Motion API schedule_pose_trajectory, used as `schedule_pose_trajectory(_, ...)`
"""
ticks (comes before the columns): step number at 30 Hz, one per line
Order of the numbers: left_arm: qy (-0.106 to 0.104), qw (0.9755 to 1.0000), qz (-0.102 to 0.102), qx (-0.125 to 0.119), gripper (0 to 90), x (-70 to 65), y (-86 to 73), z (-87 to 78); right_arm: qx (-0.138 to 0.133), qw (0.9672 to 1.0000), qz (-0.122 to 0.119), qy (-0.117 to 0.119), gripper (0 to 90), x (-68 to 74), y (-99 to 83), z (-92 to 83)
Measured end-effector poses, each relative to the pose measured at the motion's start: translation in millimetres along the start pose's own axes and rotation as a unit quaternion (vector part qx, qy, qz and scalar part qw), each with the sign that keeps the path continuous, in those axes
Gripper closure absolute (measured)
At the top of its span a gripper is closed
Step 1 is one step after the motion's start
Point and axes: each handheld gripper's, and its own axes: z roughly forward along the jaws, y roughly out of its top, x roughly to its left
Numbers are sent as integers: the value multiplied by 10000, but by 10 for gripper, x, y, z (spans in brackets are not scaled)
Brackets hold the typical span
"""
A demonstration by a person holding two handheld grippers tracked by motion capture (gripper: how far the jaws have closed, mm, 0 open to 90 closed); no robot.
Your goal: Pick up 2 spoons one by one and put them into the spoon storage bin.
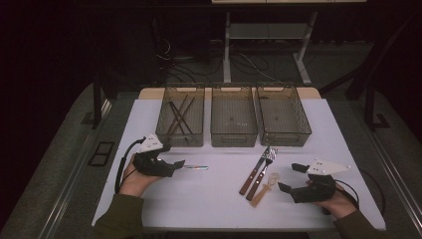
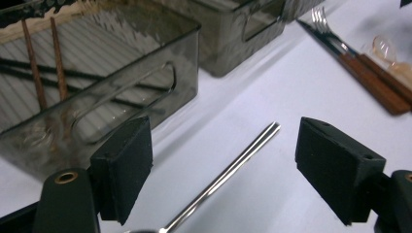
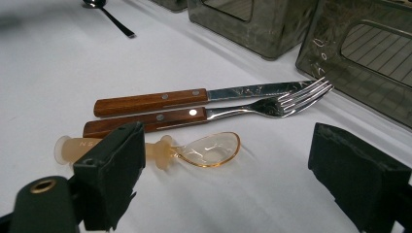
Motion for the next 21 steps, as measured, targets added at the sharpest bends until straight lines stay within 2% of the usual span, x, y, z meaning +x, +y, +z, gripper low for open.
schedule_pose_trajectory(7,177,9998,-7,136,207,66,-118,-44,-15,10000,2,-16,135,2,-3,-17)
schedule_pose_trajectory(15,449,9975,54,537,229,216,-264,-70,-6,10000,-8,-24,135,2,-3,-12)
schedule_pose_trajectory(21,523,9972,-223,488,295,342,-322,-118,-7,10000,17,-26,135,-4,-4,-9)
